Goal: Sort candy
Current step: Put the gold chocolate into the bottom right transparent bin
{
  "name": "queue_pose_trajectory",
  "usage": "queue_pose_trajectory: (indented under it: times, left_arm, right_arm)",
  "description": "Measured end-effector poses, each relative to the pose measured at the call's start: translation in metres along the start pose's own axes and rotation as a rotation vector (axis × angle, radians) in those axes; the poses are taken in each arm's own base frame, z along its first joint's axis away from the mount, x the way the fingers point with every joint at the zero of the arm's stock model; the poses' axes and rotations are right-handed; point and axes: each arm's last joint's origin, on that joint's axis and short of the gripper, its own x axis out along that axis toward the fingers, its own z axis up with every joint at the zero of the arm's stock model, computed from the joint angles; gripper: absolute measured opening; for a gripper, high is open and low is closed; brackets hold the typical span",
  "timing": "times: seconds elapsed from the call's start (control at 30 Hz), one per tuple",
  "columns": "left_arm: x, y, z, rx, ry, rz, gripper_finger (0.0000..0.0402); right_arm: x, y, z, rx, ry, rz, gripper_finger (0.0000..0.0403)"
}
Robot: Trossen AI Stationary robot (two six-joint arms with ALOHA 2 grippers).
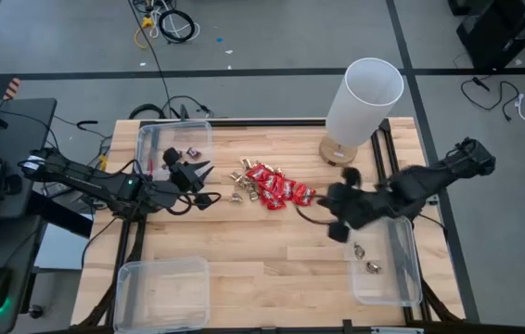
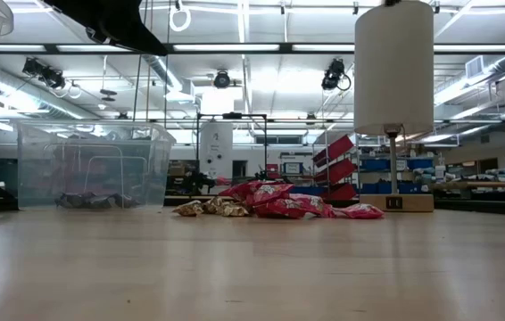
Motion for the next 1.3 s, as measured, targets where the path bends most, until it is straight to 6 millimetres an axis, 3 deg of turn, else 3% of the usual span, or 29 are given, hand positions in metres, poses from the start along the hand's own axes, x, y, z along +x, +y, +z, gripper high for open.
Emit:
queue_pose_trajectory:
  times: [0.27, 0.53, 0.87, 1.3]
  left_arm:
    - [0.000, 0.000, 0.000, -0.001, 0.001, 0.000, 0.0082]
    - [0.000, 0.000, 0.000, 0.003, 0.002, 0.000, 0.0082]
    - [0.000, 0.000, 0.000, 0.004, 0.002, 0.000, 0.0082]
    - [0.000, 0.000, 0.000, 0.003, 0.002, 0.000, 0.0082]
  right_arm:
    - [0.058, -0.008, 0.052, -0.128, -0.246, -0.061, 0.0000]
    - [0.103, -0.014, 0.080, -0.150, -0.396, -0.129, 0.0001]
    - [0.151, -0.021, 0.085, -0.142, -0.408, -0.180, 0.0001]
    - [0.214, -0.035, 0.068, -0.114, -0.263, -0.238, 0.0001]
